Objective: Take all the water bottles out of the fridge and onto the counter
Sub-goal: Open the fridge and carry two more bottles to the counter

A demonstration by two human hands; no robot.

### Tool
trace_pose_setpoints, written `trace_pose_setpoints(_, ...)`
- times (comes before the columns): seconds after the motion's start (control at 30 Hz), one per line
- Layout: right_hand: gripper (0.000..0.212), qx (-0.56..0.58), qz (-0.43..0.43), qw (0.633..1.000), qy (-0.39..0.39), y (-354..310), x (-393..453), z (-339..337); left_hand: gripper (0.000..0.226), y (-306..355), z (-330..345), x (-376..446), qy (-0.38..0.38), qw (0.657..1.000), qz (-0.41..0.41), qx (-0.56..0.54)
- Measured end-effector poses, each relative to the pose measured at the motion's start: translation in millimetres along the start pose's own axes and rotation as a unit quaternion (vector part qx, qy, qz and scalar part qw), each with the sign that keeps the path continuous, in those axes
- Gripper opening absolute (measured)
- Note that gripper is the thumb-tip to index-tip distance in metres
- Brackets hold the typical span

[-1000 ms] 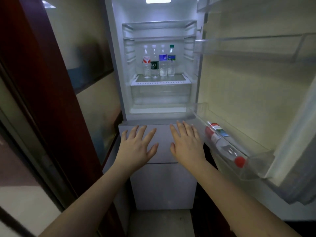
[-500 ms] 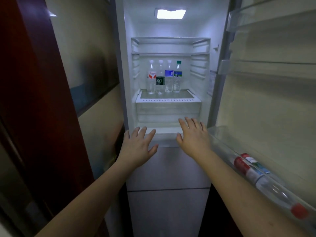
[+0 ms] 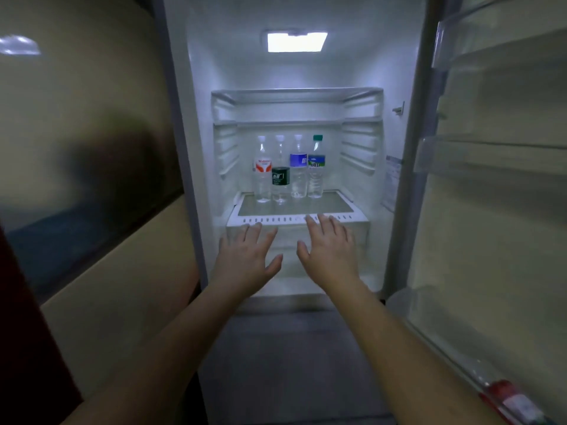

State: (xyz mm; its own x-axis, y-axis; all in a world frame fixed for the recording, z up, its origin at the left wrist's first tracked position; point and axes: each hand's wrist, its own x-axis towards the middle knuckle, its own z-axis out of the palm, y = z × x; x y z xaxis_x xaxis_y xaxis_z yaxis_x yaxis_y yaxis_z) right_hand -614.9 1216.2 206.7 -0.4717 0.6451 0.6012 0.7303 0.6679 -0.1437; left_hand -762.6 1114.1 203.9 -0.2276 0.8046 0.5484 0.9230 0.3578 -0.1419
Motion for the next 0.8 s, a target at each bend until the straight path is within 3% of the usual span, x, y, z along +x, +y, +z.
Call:
trace_pose_setpoints(0.2,0.059,0.032,-0.008,0.999,0.001,1,72,32,0.06,-18,18,64,0.044,0.999,-0.009,0.025)
trace_pose_setpoints(0.6,0.061,0.063,-0.006,0.998,-0.002,7,159,78,0.067,-37,52,155,0.065,0.997,-0.038,0.019)
trace_pose_setpoints(0.8,0.064,0.055,-0.001,0.998,0.0,8,203,117,0.065,-52,84,205,0.036,0.998,-0.055,0.015)
